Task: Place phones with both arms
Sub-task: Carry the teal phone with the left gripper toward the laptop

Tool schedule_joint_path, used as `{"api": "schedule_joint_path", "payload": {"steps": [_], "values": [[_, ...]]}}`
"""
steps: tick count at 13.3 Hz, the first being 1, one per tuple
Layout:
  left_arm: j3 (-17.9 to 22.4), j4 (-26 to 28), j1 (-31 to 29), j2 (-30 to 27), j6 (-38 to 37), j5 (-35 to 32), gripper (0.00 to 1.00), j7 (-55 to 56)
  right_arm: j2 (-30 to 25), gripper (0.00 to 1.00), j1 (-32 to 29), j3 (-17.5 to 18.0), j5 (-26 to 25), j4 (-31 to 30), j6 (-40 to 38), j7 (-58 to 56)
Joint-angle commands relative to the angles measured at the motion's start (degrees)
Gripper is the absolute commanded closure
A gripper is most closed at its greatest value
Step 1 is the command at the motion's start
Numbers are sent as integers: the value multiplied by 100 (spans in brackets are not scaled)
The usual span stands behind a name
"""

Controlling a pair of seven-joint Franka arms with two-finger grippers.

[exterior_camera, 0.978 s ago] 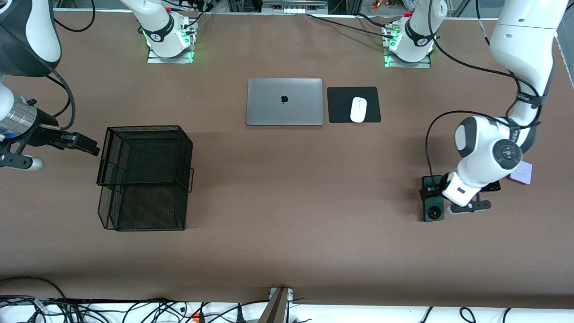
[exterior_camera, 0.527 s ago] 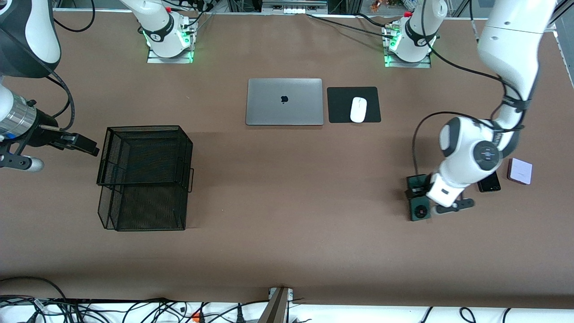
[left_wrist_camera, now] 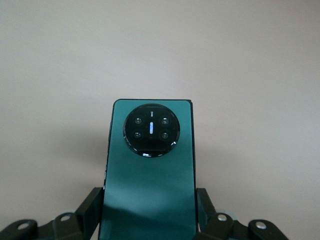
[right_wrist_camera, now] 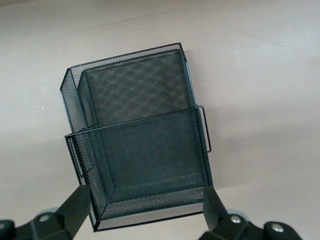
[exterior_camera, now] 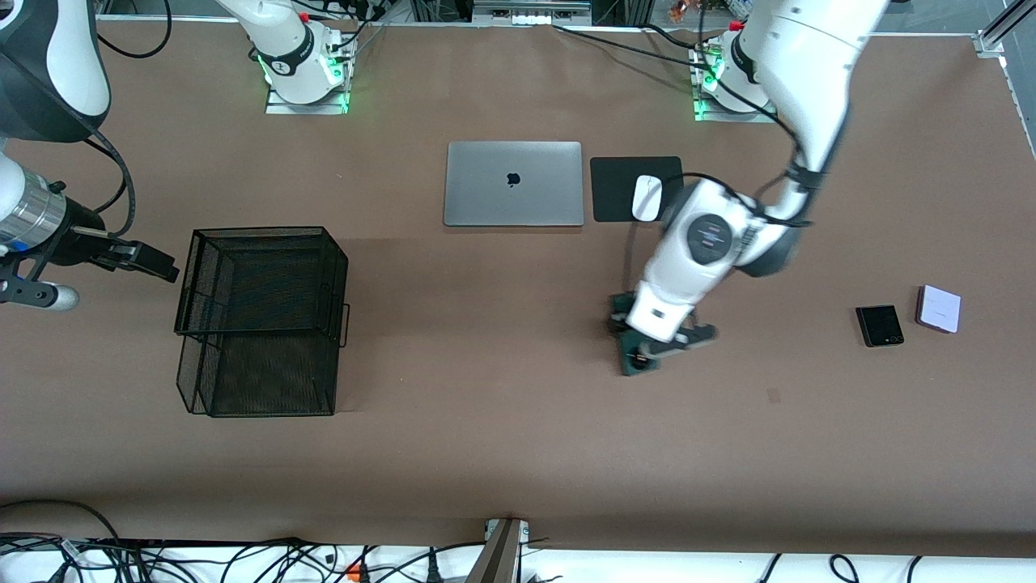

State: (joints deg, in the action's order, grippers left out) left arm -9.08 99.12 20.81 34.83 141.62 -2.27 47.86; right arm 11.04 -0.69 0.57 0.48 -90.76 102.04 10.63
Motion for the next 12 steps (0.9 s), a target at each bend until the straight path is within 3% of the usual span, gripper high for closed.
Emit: {"api": "schedule_joint_path", "payload": {"steps": [1, 7, 12], "values": [[195, -1181, 921, 768, -91, -63, 100, 626, 12, 0, 43, -109, -83, 41, 44, 53], [1231, -2755, 2689, 1929, -108, -63, 100, 1085, 30, 0, 43, -188, -92, 15, 88, 53], [1584, -3399, 3157, 2502, -91, -54, 100, 1112, 21, 0, 78, -162, -83, 15, 132, 62]]}}
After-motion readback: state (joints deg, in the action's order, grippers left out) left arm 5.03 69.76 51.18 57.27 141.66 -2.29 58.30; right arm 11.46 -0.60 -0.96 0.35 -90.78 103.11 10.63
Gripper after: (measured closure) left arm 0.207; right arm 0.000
